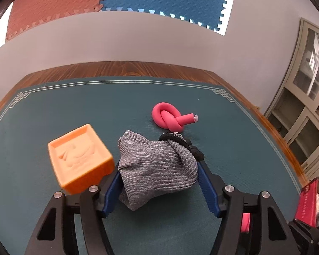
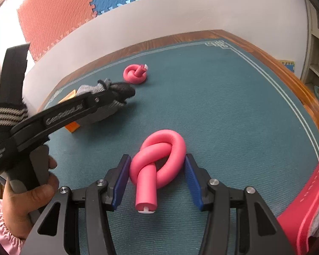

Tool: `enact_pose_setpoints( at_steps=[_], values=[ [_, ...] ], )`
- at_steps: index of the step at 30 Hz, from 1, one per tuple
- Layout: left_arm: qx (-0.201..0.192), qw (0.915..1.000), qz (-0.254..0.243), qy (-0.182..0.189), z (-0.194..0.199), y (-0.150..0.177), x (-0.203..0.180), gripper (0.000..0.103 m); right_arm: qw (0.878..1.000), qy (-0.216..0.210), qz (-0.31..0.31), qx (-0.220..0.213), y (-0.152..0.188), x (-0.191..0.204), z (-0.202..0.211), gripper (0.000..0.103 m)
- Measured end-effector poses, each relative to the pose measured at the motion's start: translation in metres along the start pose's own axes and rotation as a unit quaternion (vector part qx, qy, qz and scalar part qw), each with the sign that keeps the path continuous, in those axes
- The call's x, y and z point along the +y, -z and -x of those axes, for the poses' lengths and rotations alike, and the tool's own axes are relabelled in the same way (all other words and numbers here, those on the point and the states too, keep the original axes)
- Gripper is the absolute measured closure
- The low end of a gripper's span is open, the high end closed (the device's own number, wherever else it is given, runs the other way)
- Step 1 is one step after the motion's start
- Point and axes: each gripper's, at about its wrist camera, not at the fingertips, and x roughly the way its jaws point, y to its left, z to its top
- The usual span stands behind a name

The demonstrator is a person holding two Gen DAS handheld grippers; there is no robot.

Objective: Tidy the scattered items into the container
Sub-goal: 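Carry the grey sock into the tin with the left tool while the right tool carries the pink knot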

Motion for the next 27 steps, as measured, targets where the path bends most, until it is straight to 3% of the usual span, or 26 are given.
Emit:
enact_pose_setpoints(
  at_steps=[9,15,27],
  values=[
    [-0.034,0.9991,0.007,0.026,0.049,0.005,-0.003,0.035,0.999,0.003,-0.009,-0.035,-0.006,0.000,0.017,0.048],
    [-0.059,0.9971,-0.004,0.048,0.086,0.005,-0.017,0.035,0.995,0.025,0.008,-0.095,-0.001,0.008,0.058,0.048],
    [-0.059,0.9915,-0.037,0.109,0.110,0.020,-0.082,0.035,0.986,0.073,-0.028,-0.146,0.036,-0.032,0.124,0.048]
  ],
)
